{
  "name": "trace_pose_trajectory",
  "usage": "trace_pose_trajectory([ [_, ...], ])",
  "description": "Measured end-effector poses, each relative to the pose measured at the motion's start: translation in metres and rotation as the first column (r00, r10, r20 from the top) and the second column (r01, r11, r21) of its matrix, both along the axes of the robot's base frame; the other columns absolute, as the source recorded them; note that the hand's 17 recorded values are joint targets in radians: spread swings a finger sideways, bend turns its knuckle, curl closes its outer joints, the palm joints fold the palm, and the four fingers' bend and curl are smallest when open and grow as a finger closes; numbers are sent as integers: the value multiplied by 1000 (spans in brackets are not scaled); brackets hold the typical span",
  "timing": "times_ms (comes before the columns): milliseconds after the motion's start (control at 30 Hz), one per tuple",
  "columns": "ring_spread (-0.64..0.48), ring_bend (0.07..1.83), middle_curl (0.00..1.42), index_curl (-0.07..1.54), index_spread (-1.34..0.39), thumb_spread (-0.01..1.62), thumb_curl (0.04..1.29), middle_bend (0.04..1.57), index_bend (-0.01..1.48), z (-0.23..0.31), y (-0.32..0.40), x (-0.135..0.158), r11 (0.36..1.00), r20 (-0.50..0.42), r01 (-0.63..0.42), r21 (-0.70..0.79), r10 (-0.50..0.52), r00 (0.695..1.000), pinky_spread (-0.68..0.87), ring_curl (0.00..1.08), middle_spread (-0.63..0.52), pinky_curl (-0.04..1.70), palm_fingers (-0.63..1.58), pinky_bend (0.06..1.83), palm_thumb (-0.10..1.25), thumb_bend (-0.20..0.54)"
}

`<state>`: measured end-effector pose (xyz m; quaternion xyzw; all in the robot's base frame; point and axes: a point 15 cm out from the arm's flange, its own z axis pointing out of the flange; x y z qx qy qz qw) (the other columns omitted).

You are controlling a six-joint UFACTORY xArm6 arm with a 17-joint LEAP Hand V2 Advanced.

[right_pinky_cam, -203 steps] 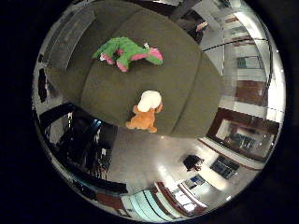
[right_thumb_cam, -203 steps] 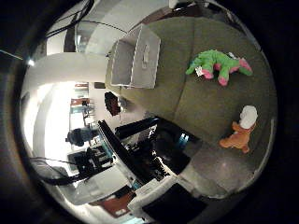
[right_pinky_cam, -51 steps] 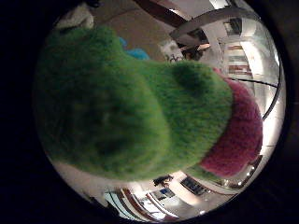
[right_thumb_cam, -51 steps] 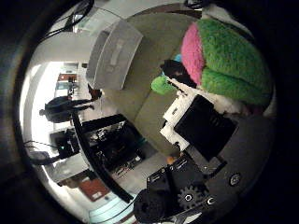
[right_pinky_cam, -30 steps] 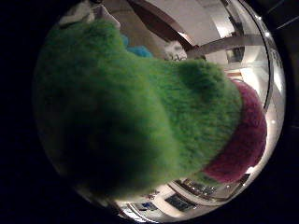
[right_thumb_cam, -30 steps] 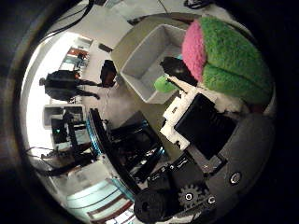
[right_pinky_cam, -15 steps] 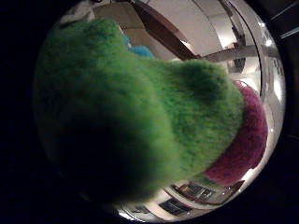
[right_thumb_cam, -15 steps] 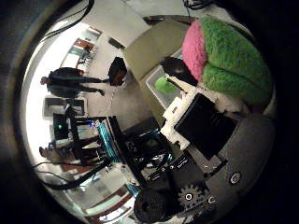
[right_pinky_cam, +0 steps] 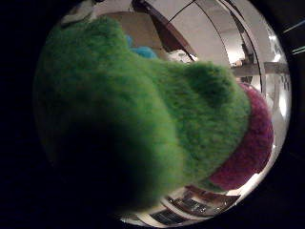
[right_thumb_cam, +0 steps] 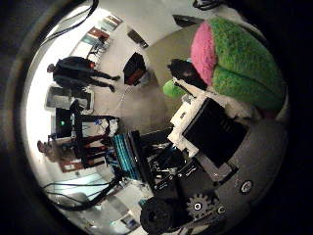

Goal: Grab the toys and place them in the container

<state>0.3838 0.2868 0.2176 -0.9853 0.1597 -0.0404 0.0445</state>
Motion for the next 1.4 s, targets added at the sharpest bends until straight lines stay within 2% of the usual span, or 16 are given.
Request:
trace_pose_trajectory([
  [200, -333, 1197, 1001, 971, -291, 1090, 388, 1189, 1029, -1, 17, -9, 1000, -2, -24, 0, 24, 1000, -282, 1033, -199, 1182, 1068, 1198, 923, -17],
  [633, -334, 1199, 1005, 963, -285, 1090, 388, 1184, 1038, 4, 19, -1, 1000, 9, -20, 6, 20, 1000, -276, 1040, -200, 1168, 1071, 1205, 923, -17],
  [933, -335, 1198, 1007, 959, -284, 1086, 386, 1183, 1041, 4, 19, 13, 1000, 10, 3, 10, -3, 1000, -272, 1041, -201, 1158, 1070, 1211, 927, -17],
  [1100, -335, 1198, 1008, 958, -284, 1085, 385, 1183, 1042, 4, 17, 36, 999, 16, 37, 14, -37, 999, -270, 1042, -201, 1155, 1070, 1213, 927, -17],
  [1400, -333, 1201, 1008, 957, -283, 1085, 384, 1183, 1043, -1, 13, 41, 999, 12, 47, 11, -47, 999, -268, 1038, -201, 1152, 1069, 1214, 928, -17],
])
